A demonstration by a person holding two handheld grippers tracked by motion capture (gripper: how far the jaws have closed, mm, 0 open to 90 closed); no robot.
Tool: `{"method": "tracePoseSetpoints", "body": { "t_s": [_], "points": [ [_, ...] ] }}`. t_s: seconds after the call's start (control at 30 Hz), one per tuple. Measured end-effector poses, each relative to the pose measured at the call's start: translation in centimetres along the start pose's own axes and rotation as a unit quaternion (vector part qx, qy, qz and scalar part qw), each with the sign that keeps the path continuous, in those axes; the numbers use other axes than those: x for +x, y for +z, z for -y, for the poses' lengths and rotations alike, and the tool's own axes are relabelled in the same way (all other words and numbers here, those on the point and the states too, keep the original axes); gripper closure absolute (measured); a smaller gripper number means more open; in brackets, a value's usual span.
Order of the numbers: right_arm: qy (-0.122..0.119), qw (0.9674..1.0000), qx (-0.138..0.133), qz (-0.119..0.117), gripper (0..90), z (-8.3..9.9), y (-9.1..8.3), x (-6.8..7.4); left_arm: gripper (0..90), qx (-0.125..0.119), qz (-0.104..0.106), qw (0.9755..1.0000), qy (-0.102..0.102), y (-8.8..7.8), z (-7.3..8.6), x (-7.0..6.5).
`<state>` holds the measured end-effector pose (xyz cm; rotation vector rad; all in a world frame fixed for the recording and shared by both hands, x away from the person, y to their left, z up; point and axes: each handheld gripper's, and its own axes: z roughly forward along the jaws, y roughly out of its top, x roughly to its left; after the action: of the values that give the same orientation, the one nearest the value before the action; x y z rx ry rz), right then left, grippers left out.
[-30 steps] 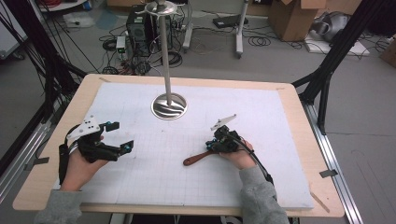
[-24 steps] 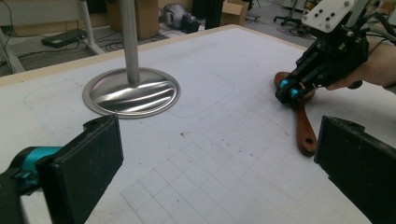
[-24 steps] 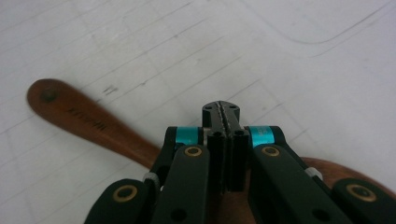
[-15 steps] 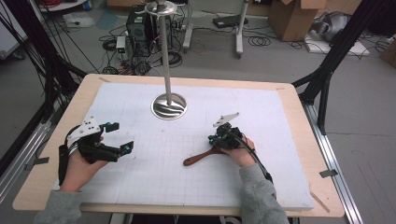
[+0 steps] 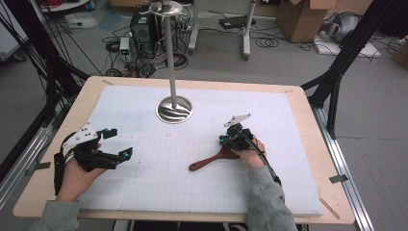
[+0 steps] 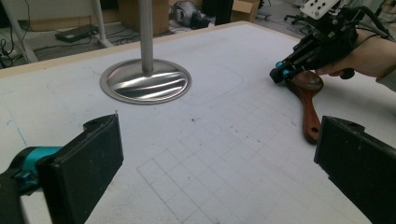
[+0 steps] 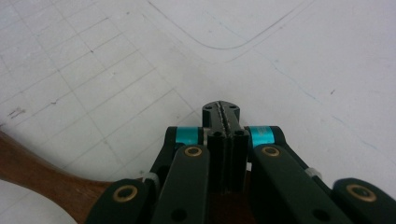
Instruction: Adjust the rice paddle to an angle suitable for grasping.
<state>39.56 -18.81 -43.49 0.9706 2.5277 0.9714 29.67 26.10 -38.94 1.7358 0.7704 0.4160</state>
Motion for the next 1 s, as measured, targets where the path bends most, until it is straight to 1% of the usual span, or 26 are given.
{"method": "tracePoseSetpoints", "body": {
  "t_s": [0.1, 0.23, 0.57, 0.73, 0.8, 0.83, 0.93, 1.0],
  "points": [
    [0.001, 1.0000, 0.006, 0.003, 89.6, 0.2, -0.3, -0.3, 1.7, 0.001, 0.002, 1.0000, 0.000, 0.2, 0.0, 0.0],
    [0.011, 0.9999, 0.010, -0.003, 89.6, 0.6, -0.7, -0.6, 1.7, 0.002, 0.008, 1.0000, 0.001, 0.7, -0.1, -0.1],
    [0.019, 0.9994, 0.027, -0.011, 89.6, 1.2, -1.6, -0.4, 1.7, 0.008, 0.019, 0.9998, 0.003, 1.7, -0.3, -0.1],
    [0.020, 0.9990, 0.036, -0.017, 89.6, 1.5, -2.1, 0.0, 1.7, 0.004, 0.022, 0.9997, 0.002, 2.0, -0.5, -0.1],
    [0.018, 0.9990, 0.036, -0.018, 89.6, 1.6, -2.2, 0.1, 1.7, 0.003, 0.023, 0.9997, 0.004, 2.0, -0.7, -0.2],
    [0.017, 0.9992, 0.031, -0.018, 89.6, 1.8, -2.2, 0.2, 1.7, 0.000, 0.023, 0.9997, 0.004, 2.1, -0.7, -0.2],
    [0.027, 0.9989, 0.024, -0.028, 89.6, 2.3, -2.5, 0.2, 1.7, -0.003, 0.026, 0.9996, 0.005, 2.2, -0.9, -0.1],
    [0.025, 0.9990, 0.023, -0.031, 89.6, 2.5, -2.7, 0.2, 1.7, -0.004, 0.025, 0.9997, 0.005, 2.3, -0.9, -0.1]
  ]
}}
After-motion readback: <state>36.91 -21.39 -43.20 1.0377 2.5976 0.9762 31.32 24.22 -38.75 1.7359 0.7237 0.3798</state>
